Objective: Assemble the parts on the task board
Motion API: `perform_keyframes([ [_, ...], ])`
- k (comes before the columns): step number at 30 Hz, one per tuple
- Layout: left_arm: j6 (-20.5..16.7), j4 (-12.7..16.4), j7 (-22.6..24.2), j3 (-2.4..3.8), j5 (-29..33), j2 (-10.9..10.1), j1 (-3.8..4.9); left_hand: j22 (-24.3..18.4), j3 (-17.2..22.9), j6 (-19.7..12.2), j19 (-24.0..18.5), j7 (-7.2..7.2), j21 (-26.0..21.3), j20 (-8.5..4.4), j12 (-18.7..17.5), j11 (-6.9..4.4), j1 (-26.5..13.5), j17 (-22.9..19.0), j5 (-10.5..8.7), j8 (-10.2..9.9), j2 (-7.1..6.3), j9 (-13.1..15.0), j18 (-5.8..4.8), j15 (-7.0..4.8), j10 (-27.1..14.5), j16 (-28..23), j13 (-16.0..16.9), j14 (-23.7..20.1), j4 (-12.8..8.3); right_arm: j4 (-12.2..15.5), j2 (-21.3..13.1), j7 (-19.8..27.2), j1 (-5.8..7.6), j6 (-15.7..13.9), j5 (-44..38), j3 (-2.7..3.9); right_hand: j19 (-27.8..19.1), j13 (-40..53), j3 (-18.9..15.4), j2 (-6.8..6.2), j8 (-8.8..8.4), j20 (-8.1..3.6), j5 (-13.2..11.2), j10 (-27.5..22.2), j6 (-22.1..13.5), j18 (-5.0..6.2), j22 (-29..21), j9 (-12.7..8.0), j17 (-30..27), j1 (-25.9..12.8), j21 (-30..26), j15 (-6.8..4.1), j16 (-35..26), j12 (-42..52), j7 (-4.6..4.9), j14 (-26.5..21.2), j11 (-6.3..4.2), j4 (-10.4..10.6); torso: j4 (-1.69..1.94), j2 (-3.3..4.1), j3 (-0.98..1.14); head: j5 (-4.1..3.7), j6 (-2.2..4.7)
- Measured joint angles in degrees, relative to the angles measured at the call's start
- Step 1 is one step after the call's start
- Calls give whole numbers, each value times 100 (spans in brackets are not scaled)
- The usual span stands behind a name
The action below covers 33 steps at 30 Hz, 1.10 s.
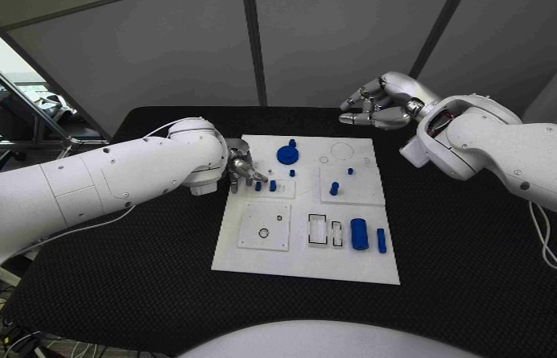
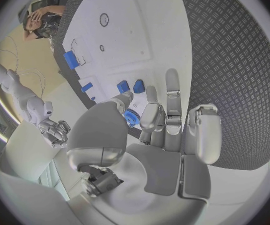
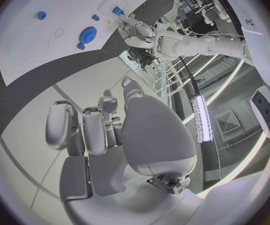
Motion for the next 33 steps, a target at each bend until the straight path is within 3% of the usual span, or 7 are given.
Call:
perform_keyframes([
  [10, -469, -13, 146, 193, 440, -190, -10, 0, -891, -248, -132, 130, -489, 9, -354, 115, 108, 5, 0, -207, 5, -62, -1, 13, -370, 0, -461, -13, 373, -68, 34, 5, 0, 0, 0, 0, 0, 0, 0, 0, 0, 0, 0, 0, 0, 0, 0, 0, -1, 0, -2, 0, 0, 0, 0, 0, 0, 0, 4, -2, 4, 5, 25],
  [13, -691, -5, 280, 225, 647, -274, -10, -136, -1121, -576, -754, 306, -1458, 109, -1144, 271, 432, -50, 0, -395, 60, -224, 7, 153, -1141, 0, -1356, -343, 372, -81, 35, 7, 0, 0, 0, -1, 0, -8, 0, 1, 0, 0, 33, 0, 0, 0, -9, 0, -1, -1, -2, 0, 0, 0, 0, 0, 0, 0, 5, -5, 5, 4, 36],
  [15, -852, 3, 437, 233, 788, -318, -10, -778, -1212, -811, -1412, 416, -2464, 198, -1741, 402, 748, -90, 0, -497, 121, -360, 463, 259, -1828, 46, -2019, -657, 336, -86, 35, 7, -1, 0, 0, -1, 0, -7, 0, 25, 0, 0, 34, 0, 0, 0, -11, 0, -1, -24, -2, 0, 0, 0, 0, 0, 0, 0, 5, -5, 7, -9, 45],
  [18, -1068, 18, 756, 241, 977, -333, -10, -1785, -1149, -1127, -2516, 654, -4024, 372, -2322, 620, 1408, -266, 0, -676, 210, -600, 500, 483, -2659, 21, -2506, -1435, 147, -95, 35, 8, -2, 0, 0, -1, 0, -7, 0, 24, 0, 0, 34, 0, 0, 0, -11, 0, -1, -24, -2, 0, 0, -23, 0, 0, 0, 0, 3, -3, 7, -27, 71],
  [20, -1246, 38, 1073, 240, 1094, -314, -10, -2096, -1025, -1228, -2862, 756, -4517, 498, -2698, 739, 1961, -424, 0, -785, 242, -804, 762, 613, -3092, -27, -2836, -1887, -68, -98, 36, 8, -2, 0, 0, -1, 0, -7, 0, 24, 0, 0, 34, 0, 0, 0, -11, 0, -1, -24, -2, 0, 0, -23, 0, 0, 0, 0, -2, -1, 7, -46, 85],
  [26, -1741, 144, 2122, 157, 1103, -163, -10, -2543, -548, -1042, -3216, 763, -5159, 676, -3314, 790, 2990, -791, 0, -1074, 61, -1459, 757, 737, -3040, -16, -3784, -2458, -626, -102, 41, 9, -3, -2, 0, -3, 0, -12, 0, 24, 0, 0, 55, 0, 0, 0, -11, 0, -2, -24, -2, 0, 0, -23, 0, 0, 0, 0, -11, 9, 5, -102, 132],
  [33, -2084, 157, 2920, 10, 653, -14, -22, -2606, -558, -902, -3163, 775, -5235, 658, -3581, 802, 2876, -843, 0, -1266, -142, -1882, 755, 721, -3053, 198, -4291, -2211, -629, -82, 41, 9, -6, -3, 0, -5, 0, -12, 0, 24, 0, 0, 55, 0, 0, 0, -11, 1, -2, -24, -2, 0, 0, -23, 0, 0, 0, 0, -12, 12, 5, -160, 163],
])
